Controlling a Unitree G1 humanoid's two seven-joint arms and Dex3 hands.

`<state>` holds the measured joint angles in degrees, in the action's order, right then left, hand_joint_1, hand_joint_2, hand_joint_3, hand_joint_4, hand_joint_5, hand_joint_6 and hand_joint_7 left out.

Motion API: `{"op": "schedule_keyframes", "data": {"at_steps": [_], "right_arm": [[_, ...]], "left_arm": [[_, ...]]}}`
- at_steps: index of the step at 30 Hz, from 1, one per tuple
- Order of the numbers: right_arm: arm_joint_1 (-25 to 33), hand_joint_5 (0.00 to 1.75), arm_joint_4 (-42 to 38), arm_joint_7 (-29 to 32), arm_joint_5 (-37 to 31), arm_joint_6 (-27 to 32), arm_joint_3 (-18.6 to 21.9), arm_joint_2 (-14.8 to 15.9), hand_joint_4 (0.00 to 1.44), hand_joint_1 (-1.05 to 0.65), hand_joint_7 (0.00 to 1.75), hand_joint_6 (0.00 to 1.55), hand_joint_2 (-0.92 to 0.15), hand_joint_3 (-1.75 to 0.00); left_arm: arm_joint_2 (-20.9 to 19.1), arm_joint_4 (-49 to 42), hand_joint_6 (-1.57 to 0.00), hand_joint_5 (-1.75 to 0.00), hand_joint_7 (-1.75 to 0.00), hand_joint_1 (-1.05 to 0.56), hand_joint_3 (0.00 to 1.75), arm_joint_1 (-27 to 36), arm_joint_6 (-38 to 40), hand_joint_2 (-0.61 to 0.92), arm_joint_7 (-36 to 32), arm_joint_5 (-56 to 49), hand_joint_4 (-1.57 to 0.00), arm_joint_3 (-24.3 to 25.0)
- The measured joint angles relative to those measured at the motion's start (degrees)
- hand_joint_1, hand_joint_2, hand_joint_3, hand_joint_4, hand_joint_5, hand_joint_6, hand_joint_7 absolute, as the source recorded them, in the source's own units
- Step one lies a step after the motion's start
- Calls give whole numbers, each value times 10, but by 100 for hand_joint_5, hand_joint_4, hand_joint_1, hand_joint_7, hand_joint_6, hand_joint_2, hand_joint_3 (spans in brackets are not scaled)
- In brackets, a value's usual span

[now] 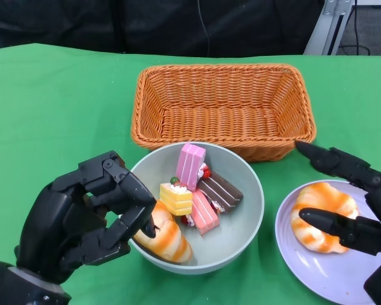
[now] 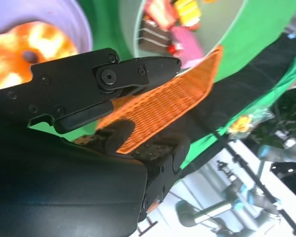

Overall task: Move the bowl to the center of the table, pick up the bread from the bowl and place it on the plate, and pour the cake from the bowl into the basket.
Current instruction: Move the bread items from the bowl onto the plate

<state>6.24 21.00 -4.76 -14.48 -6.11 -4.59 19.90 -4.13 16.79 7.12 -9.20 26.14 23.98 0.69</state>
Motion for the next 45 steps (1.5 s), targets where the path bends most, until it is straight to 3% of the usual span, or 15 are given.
{"op": "schedule_keyframes", "data": {"at_steps": [11, 15, 29, 36, 45], "right_arm": [[-1, 23, 51, -37, 11, 11, -3, -17, 62, -52, 10, 58, -92, -8], [-29, 23, 52, -74, 10, 10, -36, -18, 65, -53, 8, 60, -92, -2], [-63, 23, 36, -100, 2, -2, -89, -37, 71, -61, 6, 63, -92, -6], [-90, 23, -30, -151, 26, -24, -120, -39, 75, -55, 6, 69, -89, -1], [-106, 21, -66, -156, 21, -54, -130, -43, 75, -56, 3, 69, -91, -1]], "left_arm": [[0, 0, -76, -159, -122, -18, 42, 0, 0, 89, 0, 0, -77, 1], [3, 0, -76, -159, -123, -17, 41, -3, -8, 89, 0, -7, -76, 1], [6, 0, -75, -160, -125, -17, 42, -2, -12, 89, -1, -8, -75, 2], [7, 0, -75, -159, -123, -17, 38, -3, -14, 91, -1, -8, -75, 0], [7, 0, -75, -158, -122, -18, 35, -3, -16, 92, 0, -8, -76, 0]]}}
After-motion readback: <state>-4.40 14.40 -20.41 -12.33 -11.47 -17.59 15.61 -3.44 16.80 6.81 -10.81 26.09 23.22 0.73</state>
